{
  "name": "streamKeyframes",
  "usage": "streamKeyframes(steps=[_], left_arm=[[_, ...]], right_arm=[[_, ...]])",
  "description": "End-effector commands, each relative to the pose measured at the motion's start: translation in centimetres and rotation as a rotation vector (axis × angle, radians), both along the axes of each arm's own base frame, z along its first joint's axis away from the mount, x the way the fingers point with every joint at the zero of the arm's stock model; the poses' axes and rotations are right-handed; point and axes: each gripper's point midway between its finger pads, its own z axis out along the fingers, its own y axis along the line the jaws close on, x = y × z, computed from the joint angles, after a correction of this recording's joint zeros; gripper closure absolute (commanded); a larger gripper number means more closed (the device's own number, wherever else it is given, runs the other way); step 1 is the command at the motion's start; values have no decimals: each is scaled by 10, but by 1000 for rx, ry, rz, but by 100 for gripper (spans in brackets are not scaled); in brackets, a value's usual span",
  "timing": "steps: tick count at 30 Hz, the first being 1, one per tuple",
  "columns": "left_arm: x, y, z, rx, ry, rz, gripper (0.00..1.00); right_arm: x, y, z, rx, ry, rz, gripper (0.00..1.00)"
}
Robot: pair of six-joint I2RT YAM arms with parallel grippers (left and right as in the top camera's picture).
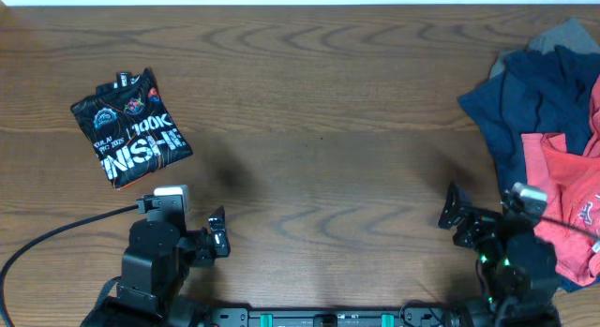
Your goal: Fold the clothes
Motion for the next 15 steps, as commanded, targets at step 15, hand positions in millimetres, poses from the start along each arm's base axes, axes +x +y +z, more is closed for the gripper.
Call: streamKeyframes(steps=[15], left_arm=[[0, 2, -2, 5, 4, 10, 2]], right_arm=[[27, 9, -25, -304, -316, 128, 1]])
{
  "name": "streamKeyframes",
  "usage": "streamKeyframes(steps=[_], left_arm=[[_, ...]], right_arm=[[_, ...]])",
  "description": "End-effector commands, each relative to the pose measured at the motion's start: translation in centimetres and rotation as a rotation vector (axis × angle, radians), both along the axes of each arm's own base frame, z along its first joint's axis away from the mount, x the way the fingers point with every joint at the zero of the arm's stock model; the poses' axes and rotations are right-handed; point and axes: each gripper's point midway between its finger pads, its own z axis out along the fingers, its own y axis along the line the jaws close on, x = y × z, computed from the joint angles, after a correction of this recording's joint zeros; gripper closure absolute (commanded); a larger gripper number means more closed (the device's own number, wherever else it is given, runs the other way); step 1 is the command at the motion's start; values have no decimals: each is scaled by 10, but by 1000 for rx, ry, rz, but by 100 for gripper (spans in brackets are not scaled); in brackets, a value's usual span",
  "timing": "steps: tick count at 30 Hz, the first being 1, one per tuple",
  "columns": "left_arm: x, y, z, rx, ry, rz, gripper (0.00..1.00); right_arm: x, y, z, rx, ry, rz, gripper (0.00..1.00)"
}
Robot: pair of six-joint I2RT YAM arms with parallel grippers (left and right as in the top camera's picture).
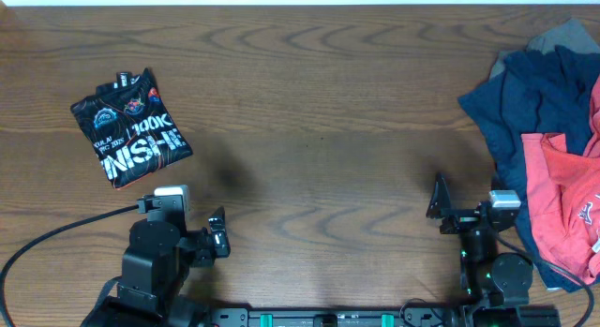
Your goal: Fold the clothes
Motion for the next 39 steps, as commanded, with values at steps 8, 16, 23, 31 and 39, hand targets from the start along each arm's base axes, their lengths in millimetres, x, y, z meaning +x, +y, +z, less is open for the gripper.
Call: streamKeyframes(steps=[8, 16, 23, 31, 39], left_arm=[[0, 2, -1, 5, 2, 10, 2], [0, 2, -1, 5, 2, 10, 2], [0, 2, -1, 5, 2, 10, 2], [0, 2, -1, 5, 2, 10, 2], [-3, 12, -4, 9, 17, 59, 2]], right_arm=[[-1, 4, -17, -82, 63, 32, 1], [-1, 4, -17, -82, 64, 32, 1], [-1, 4, -17, -82, 64, 32, 1], [-1, 4, -17, -82, 64, 32, 1], [-1, 4, -17, -82, 64, 32, 1]])
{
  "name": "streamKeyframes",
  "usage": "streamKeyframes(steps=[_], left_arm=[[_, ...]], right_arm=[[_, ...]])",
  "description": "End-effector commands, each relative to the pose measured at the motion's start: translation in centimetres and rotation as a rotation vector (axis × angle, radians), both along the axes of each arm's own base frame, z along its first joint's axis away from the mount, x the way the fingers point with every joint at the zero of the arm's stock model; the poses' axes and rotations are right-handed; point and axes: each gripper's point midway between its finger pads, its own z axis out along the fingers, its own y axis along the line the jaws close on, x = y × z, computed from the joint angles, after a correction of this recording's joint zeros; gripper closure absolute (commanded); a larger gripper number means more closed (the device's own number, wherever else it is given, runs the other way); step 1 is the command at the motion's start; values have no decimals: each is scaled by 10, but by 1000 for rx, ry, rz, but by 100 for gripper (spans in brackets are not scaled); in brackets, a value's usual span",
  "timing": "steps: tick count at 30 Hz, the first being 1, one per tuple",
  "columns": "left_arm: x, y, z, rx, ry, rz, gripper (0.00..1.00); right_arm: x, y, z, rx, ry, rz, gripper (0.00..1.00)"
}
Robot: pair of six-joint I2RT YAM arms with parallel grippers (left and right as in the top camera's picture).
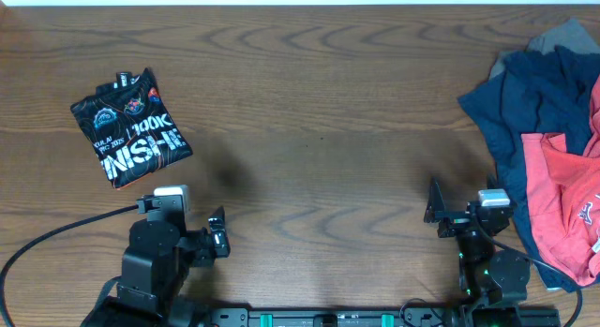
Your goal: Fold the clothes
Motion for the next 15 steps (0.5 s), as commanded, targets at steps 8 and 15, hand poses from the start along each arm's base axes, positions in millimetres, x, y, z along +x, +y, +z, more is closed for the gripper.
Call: streamKeyframes(steps=[8, 15], left_arm=[[-12, 40, -30, -22, -21, 218, 2], [11, 47, -42, -46, -268, 251, 2]], right_arm=[[0, 0, -1, -14, 1, 4, 1], [0, 0, -1, -14, 1, 4, 1]])
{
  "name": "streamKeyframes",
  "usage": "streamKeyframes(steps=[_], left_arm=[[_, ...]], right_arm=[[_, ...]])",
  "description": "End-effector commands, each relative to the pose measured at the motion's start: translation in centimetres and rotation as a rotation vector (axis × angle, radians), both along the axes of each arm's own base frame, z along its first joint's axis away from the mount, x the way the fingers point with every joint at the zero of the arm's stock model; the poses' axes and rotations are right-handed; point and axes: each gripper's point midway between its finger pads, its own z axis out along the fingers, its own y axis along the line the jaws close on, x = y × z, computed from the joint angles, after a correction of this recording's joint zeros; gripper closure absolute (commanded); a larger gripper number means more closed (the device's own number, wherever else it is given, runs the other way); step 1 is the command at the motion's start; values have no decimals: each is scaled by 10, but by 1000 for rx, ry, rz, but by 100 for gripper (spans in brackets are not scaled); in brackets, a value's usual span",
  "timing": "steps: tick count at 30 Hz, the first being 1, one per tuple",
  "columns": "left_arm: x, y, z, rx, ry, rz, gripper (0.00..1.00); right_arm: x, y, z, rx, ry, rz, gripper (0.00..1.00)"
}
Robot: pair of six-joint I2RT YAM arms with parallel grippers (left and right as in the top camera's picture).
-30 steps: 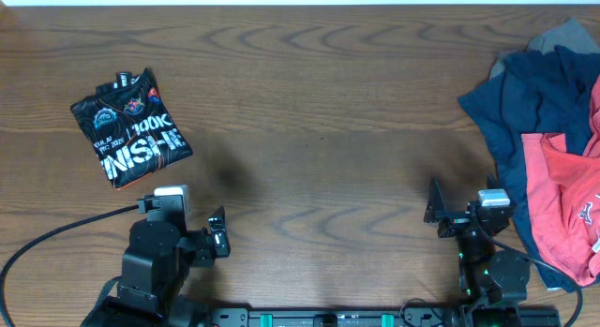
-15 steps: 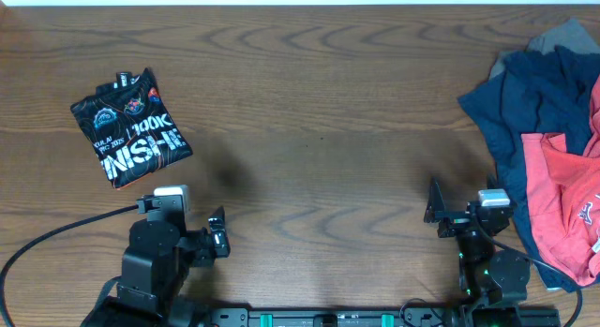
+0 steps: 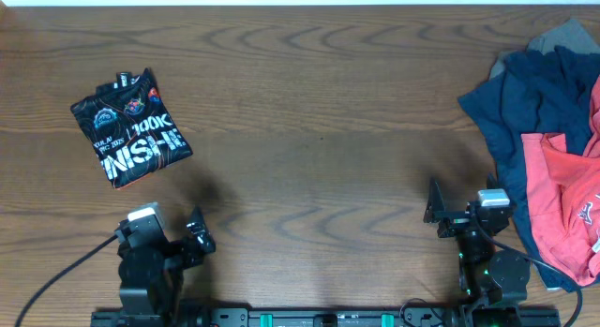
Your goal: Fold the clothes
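Observation:
A folded black shirt with white and orange print [image 3: 131, 128] lies at the far left of the wooden table [image 3: 309, 102]. A loose pile of clothes [image 3: 548, 144], navy, coral red and grey, sits at the right edge. My left gripper [image 3: 198, 232] is low at the front left, well below the folded shirt, its fingers slightly apart and holding nothing. My right gripper [image 3: 433, 205] rests at the front right, just left of the pile and not touching it. Its fingers are seen edge-on, so their spread is unclear.
The left arm's black cable [image 3: 56, 275] trails off toward the front left corner. The pile's coral garment [image 3: 567, 200] hangs near the right arm's base. Both arm bases stand along the front edge.
The left arm has drawn back toward the front left, so its gripper now sits a little further left and lower. The right arm, the folded shirt and the pile are unchanged.
At first the right arm stood against the pile's lower edge, its gripper pointing left. It then sat further left, clear of the pile, and stayed there. The left arm held still at the front left until now, when it has pulled back. The clothes stayed put.

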Motion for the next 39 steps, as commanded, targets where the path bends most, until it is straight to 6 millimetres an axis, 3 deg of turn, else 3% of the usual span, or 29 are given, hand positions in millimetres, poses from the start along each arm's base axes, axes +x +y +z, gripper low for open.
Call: streamKeyframes(steps=[1, 7, 11, 39], left_arm=[[12, 1, -4, 5, -87, 2, 2], [47, -4, -1, 47, -280, -40, 2], [57, -7, -7, 47, -349, -56, 2], [57, -7, -8, 46, -345, -59, 2]], right_arm=[[0, -1, -1, -14, 0, 0, 1], [0, -1, -1, -14, 0, 0, 1], [0, -1, -1, -14, 0, 0, 1], [0, -1, -1, -14, 0, 0, 1]])
